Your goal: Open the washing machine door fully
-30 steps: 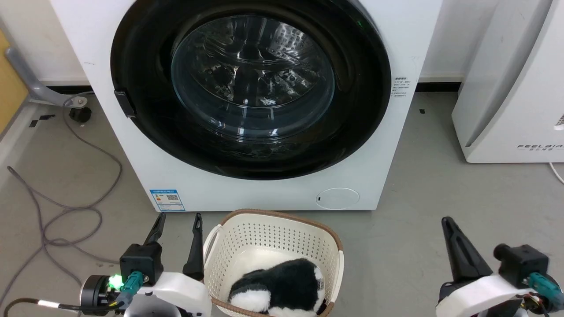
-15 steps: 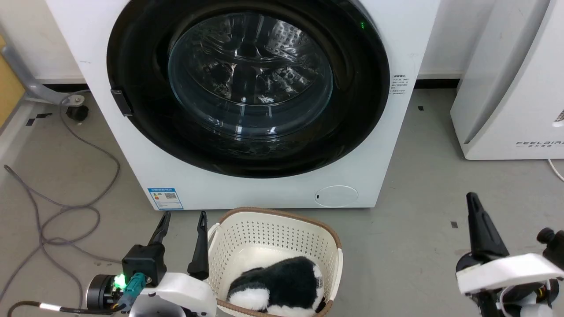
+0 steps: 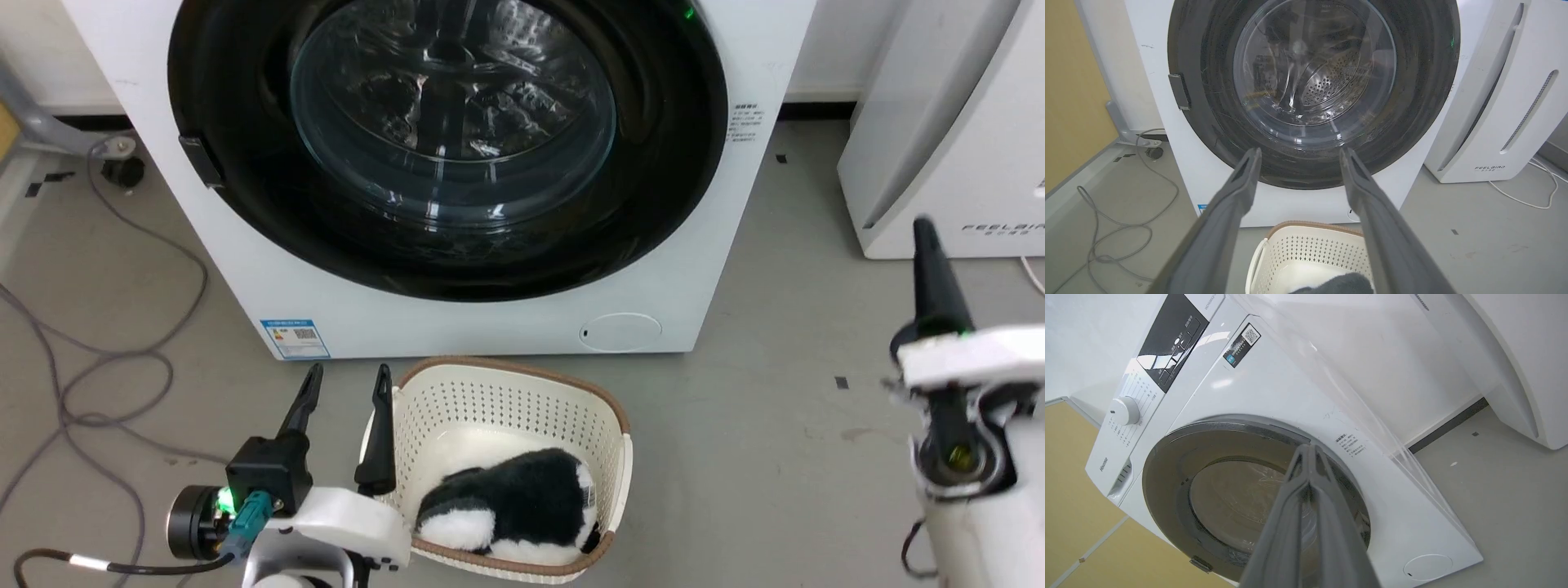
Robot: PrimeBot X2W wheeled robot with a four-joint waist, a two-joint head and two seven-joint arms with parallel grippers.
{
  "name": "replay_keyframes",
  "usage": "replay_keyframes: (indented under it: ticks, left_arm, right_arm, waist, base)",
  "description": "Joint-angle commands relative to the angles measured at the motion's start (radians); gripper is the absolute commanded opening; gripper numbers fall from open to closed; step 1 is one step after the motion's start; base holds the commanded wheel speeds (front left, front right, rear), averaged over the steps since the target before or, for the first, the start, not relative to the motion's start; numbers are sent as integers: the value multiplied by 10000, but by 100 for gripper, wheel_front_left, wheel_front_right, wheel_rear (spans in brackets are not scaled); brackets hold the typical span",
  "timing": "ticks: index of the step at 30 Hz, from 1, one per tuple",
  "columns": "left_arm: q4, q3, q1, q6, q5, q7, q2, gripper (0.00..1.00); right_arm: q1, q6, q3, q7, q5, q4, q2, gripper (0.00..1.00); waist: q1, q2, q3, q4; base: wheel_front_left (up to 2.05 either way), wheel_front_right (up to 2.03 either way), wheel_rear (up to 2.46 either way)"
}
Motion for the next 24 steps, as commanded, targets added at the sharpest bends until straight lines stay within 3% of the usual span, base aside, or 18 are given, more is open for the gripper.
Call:
replay_keyframes:
  ticks: [1, 14, 24]
  left_arm:
    - [-48, -72, -215, 58, -67, -92, 5, 100]
    - [-336, -304, -837, 46, -26, -364, 5, 100]
    - [-497, -490, -1223, 80, -157, -573, 6, 100]
  right_arm:
    - [-545, 33, 28, -54, 468, 294, -178, 0]
    - [-4574, 40, 1146, 490, 2424, 2953, -1425, 0]
    - [-7662, 45, 2603, 2017, 3243, 5209, -1729, 0]
  waist:
    - [-1, 0, 87, 9]
    - [-1, 0, 973, 150]
    - [-1, 0, 1591, 301]
  base:
    - [0, 0, 0]
    - [0, 0, 0]
    - [0, 0, 0]
